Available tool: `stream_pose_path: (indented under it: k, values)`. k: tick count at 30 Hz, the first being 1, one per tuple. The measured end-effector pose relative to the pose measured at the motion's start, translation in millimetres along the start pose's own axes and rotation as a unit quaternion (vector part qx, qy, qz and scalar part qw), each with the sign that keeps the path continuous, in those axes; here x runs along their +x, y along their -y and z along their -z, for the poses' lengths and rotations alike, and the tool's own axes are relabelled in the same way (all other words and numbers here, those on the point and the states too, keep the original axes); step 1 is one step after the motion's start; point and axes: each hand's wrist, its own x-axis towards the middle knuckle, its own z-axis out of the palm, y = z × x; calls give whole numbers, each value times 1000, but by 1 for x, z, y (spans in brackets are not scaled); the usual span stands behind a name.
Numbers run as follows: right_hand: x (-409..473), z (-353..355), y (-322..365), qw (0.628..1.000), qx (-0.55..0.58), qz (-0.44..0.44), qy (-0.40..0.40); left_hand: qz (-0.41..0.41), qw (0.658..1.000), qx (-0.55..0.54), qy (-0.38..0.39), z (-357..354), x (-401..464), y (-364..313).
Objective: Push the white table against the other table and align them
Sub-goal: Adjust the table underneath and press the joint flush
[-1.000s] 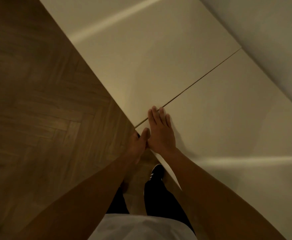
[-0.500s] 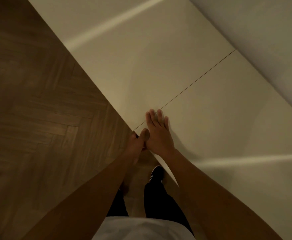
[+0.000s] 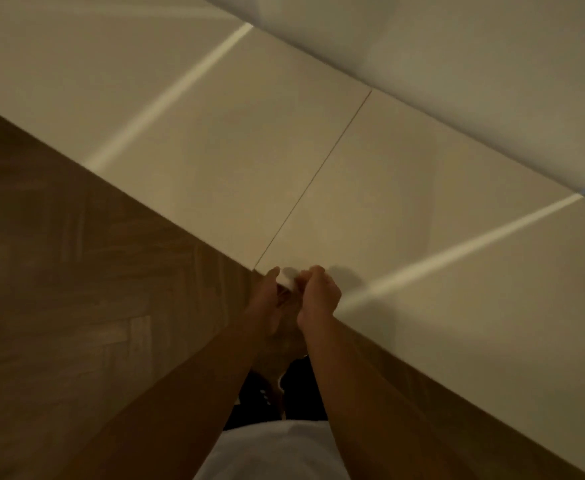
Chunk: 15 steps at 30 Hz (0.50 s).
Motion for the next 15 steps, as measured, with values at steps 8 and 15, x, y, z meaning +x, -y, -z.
stream_pose_path:
  k: [8,15]
  values:
    - [3,12,-38,965,155,-176,-117,70,997,-26,0,-12,-10,3]
    - [25,36,-25,906,324,-193,-191,96,988,-111,50,-14,-1,3]
